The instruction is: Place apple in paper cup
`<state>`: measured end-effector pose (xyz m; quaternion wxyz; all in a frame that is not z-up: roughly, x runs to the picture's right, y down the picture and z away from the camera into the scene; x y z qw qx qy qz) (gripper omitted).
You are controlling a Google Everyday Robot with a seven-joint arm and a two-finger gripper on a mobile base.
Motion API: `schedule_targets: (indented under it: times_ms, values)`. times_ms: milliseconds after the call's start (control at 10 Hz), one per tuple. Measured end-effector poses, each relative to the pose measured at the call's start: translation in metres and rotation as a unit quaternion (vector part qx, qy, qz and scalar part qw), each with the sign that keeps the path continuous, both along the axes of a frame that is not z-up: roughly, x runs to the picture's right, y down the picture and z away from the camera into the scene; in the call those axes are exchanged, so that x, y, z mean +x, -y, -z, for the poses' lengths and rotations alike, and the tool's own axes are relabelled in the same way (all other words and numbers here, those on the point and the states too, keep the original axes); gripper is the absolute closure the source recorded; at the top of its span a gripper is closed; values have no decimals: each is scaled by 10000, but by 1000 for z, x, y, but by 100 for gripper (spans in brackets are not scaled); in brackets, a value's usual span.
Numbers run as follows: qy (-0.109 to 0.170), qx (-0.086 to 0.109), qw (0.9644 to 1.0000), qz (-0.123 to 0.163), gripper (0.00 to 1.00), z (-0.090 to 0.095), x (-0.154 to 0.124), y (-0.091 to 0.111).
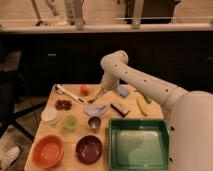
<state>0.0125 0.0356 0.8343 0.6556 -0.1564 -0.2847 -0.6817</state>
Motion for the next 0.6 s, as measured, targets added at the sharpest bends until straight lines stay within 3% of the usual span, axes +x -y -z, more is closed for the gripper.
schedule_targets:
  times_ms: [600]
  values:
    - [160, 16, 9999, -6, 20, -31, -35, 6]
